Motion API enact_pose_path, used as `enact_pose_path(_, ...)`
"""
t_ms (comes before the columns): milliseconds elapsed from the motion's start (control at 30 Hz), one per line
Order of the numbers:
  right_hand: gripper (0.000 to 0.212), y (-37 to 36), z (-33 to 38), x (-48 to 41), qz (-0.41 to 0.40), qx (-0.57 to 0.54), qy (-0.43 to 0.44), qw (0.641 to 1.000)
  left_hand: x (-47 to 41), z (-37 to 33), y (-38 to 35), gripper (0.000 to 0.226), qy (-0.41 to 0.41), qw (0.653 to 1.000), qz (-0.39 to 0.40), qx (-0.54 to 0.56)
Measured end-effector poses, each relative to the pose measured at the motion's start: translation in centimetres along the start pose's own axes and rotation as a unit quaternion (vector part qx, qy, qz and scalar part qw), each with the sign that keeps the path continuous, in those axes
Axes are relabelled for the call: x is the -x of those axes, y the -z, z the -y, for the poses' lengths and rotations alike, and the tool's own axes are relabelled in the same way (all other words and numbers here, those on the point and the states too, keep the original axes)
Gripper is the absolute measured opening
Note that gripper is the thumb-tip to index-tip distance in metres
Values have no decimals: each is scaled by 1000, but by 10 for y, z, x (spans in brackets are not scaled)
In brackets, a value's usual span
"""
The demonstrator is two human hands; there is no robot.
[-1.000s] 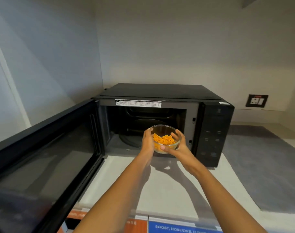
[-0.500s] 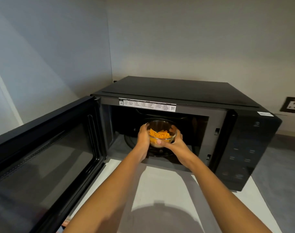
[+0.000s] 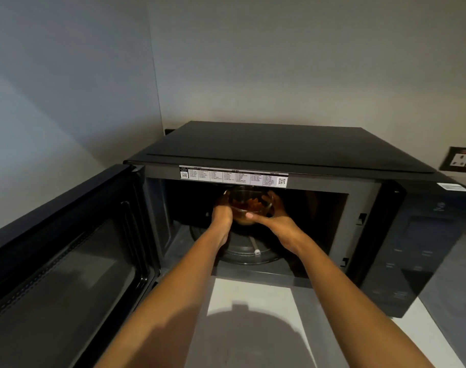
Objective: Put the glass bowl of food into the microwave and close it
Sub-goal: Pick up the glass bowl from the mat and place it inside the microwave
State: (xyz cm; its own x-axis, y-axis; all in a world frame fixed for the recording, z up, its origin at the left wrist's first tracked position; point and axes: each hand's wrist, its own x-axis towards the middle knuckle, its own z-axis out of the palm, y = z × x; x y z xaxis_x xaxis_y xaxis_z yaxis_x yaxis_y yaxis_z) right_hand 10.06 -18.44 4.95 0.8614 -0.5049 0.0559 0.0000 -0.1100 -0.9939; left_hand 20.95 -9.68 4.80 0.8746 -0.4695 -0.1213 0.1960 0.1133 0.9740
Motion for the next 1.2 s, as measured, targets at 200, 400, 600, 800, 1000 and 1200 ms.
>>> enact_pose_path(200,54,-2,-5,-20,-1,-36,43,998,-21,2,-4,41,-15,999,-5,-39)
enact_pose_path(400,56,-1,-13,-36,-6,-55,32,998,-37,8,-4,39,-17,998,3,-55)
enact_pose_path(600,72,-2,-25,-44,-11,-43,9,999,-45,17,-1,38,2,998,-3,-62)
enact_pose_path(800,79,-3,-30,-45,-6,-31,0,999,-56,25,2,39,8,998,-10,-66)
enact_pose_path(1000,81,-3,-30,-44,-1,-29,2,1000,-59,30,2,41,7,997,-21,-73)
enact_pose_path(1200,81,-4,-33,-43,-2,-27,-3,1000,-61,32,3,42,6,997,-18,-73)
